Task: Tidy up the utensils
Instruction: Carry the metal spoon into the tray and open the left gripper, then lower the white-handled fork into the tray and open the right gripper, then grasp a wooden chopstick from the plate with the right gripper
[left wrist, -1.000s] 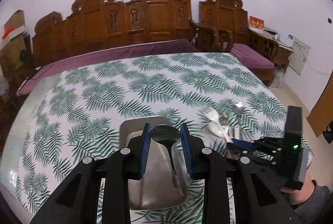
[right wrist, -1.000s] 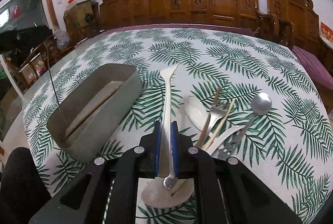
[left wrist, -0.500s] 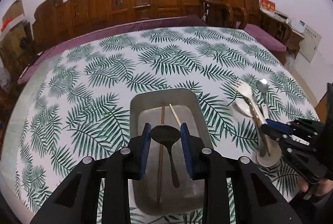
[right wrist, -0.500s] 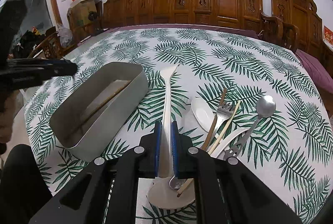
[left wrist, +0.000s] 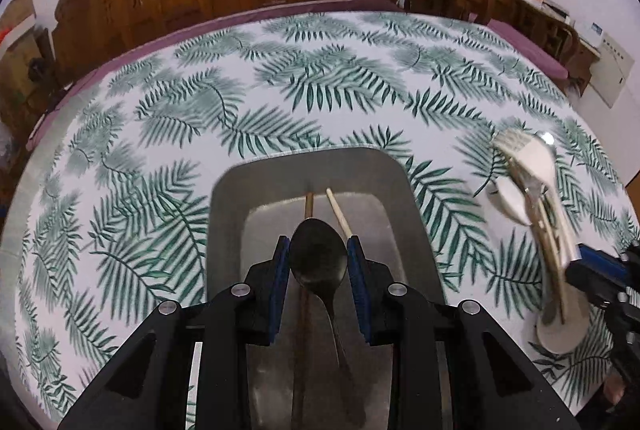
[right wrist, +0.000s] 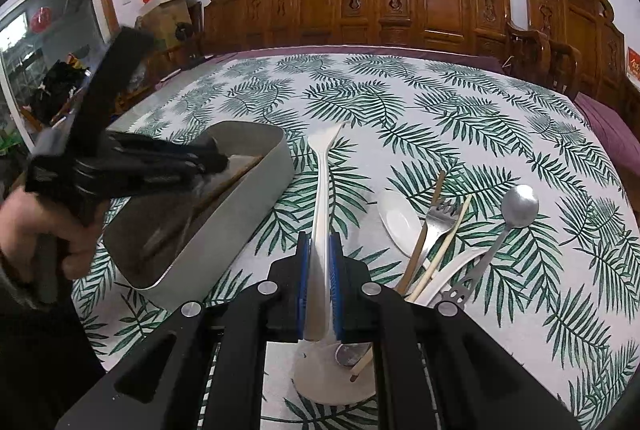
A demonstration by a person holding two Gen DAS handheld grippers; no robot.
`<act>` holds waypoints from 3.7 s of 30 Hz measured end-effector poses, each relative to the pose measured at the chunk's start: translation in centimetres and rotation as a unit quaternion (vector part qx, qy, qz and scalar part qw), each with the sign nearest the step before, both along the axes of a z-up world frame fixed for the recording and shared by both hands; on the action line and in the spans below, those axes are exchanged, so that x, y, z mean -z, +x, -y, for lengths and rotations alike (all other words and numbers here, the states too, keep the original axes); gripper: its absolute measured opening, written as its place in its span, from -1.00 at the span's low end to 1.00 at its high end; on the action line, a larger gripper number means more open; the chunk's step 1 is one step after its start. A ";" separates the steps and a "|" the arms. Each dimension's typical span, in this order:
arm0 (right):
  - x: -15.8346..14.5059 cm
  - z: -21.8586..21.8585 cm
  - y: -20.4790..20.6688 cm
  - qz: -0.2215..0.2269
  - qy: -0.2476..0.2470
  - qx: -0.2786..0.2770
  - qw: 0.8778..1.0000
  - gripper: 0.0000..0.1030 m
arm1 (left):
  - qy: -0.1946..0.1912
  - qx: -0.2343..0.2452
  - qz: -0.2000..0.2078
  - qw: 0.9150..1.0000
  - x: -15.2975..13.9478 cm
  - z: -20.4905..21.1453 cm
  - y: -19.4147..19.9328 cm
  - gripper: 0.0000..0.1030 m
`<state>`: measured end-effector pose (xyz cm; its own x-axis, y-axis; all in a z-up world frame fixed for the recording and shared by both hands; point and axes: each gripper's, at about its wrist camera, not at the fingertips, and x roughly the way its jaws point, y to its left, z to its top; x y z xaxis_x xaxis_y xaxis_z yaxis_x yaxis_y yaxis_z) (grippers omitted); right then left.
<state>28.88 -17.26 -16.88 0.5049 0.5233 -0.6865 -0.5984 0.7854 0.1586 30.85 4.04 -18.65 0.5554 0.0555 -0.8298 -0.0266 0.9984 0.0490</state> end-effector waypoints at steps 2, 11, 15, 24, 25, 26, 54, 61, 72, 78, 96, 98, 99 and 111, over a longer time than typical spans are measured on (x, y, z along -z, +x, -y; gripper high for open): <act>-0.1 -0.2 -0.1 -0.002 0.002 -0.003 1.000 -0.78 | -0.001 0.000 -0.007 1.000 0.7 -0.1 0.3 -0.48; -0.5 -1.3 -1.1 0.004 -0.002 -0.016 1.000 -0.78 | -0.021 -0.008 0.005 1.000 -0.5 -0.6 -0.6 -0.25; -0.6 -1.7 -1.8 0.011 -0.010 -0.022 1.000 -0.78 | -0.023 0.005 0.028 0.999 -2.1 -0.6 -2.7 -0.20; -0.2 -2.5 -2.4 0.011 -0.027 -0.024 0.999 -0.78 | -0.060 0.007 0.066 0.996 -4.5 -2.2 -7.3 -0.14; -0.2 -2.7 -2.5 0.011 -0.030 -0.023 0.999 -0.78 | -0.061 0.005 0.072 0.996 -4.8 -2.4 -7.8 -0.13; -0.3 -2.9 -2.5 0.012 -0.030 -0.022 0.999 -0.78 | -0.059 0.002 0.079 0.995 -5.1 -2.9 -8.3 -0.11; 1.4 -16.1 1.0 -0.100 -0.024 -0.013 0.995 -0.76 | -0.061 -0.032 0.107 0.992 -6.1 -9.9 -10.6 -0.02; 0.1 -14.8 0.5 -0.079 0.016 -0.024 0.996 -0.76 | -0.070 -0.026 0.104 0.992 -6.0 -9.5 -10.6 -0.02; -4.7 -6.2 0.2 0.030 -0.034 0.006 0.999 -0.76 | -0.088 0.012 0.112 0.990 -6.5 -5.2 -10.1 -0.02; -3.9 -0.9 1.5 0.035 -0.057 0.053 0.996 -0.76 | -0.093 0.034 0.114 0.988 -6.7 -2.5 -9.7 -0.02; 3.7 1.6 4.5 -0.009 -0.118 0.103 0.988 -0.78 | -0.098 0.081 0.094 0.987 -5.3 3.0 -9.2 -0.02; 4.0 1.2 4.6 -0.007 -0.129 0.101 0.987 -0.78 | -0.096 0.084 0.092 0.988 -5.1 3.3 -9.2 -0.02; 4.2 1.0 4.6 -0.007 -0.136 0.100 0.986 -0.78 | -0.094 0.086 0.090 0.988 -4.9 3.4 -9.2 -0.02; 4.8 2.3 4.9 -0.040 -0.136 0.128 0.982 -0.70 | -0.087 0.099 0.082 0.988 -4.5 4.5 -9.2 -0.02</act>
<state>33.74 -19.51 -21.67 0.5341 0.1781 -0.8264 -0.3694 0.9285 -0.0387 21.70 -0.47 -14.15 0.6685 -0.2038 -0.7152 0.1774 0.9776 -0.1128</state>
